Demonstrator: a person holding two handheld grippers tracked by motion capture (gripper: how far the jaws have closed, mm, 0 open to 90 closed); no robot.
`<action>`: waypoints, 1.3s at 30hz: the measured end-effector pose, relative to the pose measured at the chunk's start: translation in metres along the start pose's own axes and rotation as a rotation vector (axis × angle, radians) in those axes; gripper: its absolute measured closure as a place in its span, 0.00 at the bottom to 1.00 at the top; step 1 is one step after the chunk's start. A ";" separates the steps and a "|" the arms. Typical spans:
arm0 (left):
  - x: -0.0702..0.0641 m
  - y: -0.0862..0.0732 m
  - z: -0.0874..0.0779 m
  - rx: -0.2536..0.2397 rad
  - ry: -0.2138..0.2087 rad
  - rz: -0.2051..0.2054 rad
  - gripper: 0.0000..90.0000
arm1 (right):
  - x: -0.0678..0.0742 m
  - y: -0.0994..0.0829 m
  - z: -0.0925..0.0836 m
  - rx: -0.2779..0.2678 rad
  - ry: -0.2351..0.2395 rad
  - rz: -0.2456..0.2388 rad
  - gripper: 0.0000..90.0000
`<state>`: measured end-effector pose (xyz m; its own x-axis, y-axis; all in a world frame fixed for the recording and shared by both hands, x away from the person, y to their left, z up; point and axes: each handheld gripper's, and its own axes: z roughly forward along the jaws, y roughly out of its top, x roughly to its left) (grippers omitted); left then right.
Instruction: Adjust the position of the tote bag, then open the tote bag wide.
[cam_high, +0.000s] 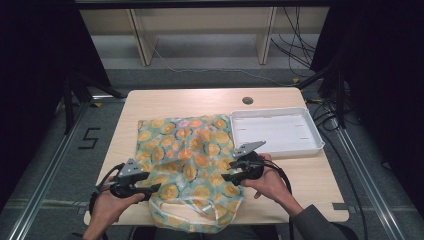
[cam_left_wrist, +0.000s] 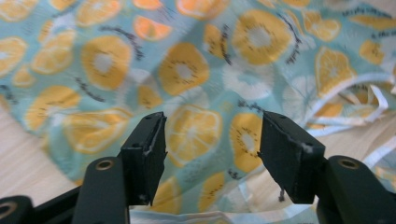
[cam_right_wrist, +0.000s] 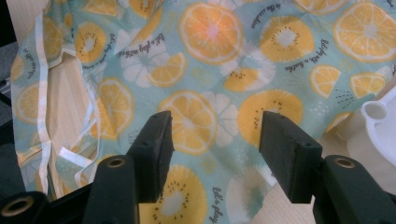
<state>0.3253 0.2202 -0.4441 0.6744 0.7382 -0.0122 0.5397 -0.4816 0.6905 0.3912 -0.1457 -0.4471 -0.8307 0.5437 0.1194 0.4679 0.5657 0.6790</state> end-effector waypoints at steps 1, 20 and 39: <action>-0.003 -0.001 0.004 0.005 -0.003 -0.001 0.44 | -0.001 0.000 0.000 0.002 -0.002 -0.007 0.50; -0.037 -0.001 0.028 0.060 0.000 0.123 0.42 | 0.009 0.002 0.004 0.006 0.037 -0.010 0.48; -0.051 0.000 0.060 0.179 -0.047 0.317 0.58 | 0.020 0.006 0.011 0.023 0.069 -0.014 0.48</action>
<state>0.3209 0.1546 -0.4867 0.8423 0.5189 0.1458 0.3772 -0.7607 0.5283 0.3808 -0.1251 -0.4486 -0.8557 0.4920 0.1603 0.4622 0.5876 0.6641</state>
